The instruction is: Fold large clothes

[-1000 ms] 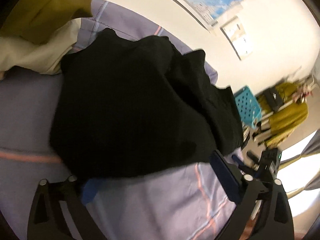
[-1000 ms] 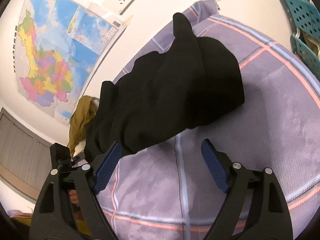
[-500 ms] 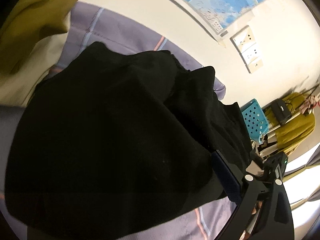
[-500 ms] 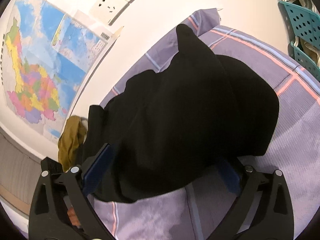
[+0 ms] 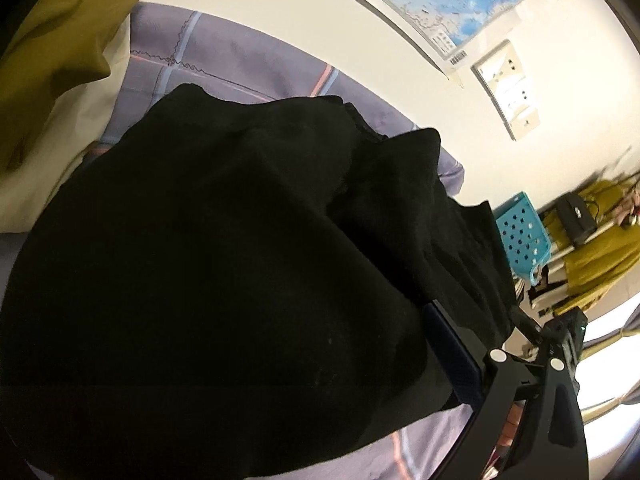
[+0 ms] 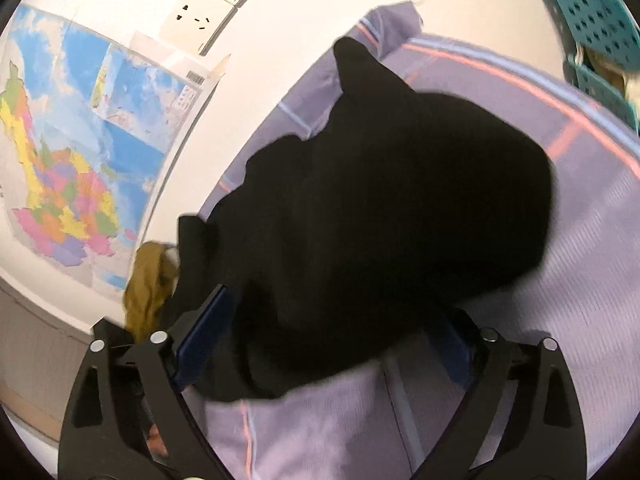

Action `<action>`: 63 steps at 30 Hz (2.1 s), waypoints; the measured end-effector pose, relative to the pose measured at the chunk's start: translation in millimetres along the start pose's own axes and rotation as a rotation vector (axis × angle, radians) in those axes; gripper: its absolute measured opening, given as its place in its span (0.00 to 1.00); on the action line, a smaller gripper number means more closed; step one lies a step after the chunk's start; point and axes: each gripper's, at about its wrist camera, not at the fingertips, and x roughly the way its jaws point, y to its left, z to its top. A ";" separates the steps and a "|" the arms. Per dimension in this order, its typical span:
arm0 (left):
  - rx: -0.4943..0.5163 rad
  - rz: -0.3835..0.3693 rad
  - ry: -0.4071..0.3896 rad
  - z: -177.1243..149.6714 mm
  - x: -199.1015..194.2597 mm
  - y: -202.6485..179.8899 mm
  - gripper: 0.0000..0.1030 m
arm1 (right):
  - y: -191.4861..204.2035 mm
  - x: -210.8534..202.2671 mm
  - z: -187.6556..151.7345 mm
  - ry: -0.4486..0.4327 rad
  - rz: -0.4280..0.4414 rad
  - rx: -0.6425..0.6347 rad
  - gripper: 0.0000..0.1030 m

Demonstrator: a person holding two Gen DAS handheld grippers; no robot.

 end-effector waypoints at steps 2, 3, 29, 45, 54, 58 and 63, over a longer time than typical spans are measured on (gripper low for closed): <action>-0.014 -0.018 -0.049 0.1 -8.7 -4.2 0.92 | 3.0 7.8 10.4 -0.029 0.008 0.003 0.91; 0.029 -0.031 -0.078 0.1 -14.8 -10.9 0.92 | 4.0 11.1 14.7 -0.045 0.008 0.005 0.91; 0.137 0.207 -0.026 11.6 17.6 -21.6 0.78 | 17.8 44.7 17.7 0.031 0.017 -0.161 0.80; 0.146 0.225 -0.029 14.6 21.5 -25.5 0.68 | 25.3 52.4 19.8 0.061 -0.012 -0.266 0.74; 0.169 0.147 -0.038 29.8 -12.7 -38.1 0.48 | 42.2 12.1 36.2 0.056 0.142 -0.228 0.28; 0.208 0.096 -0.101 45.5 -53.7 -52.6 0.47 | 88.3 -20.8 41.4 0.003 0.196 -0.320 0.26; 0.253 0.063 -0.155 62.0 -98.4 -67.9 0.47 | 140.6 -48.3 45.2 -0.037 0.259 -0.403 0.26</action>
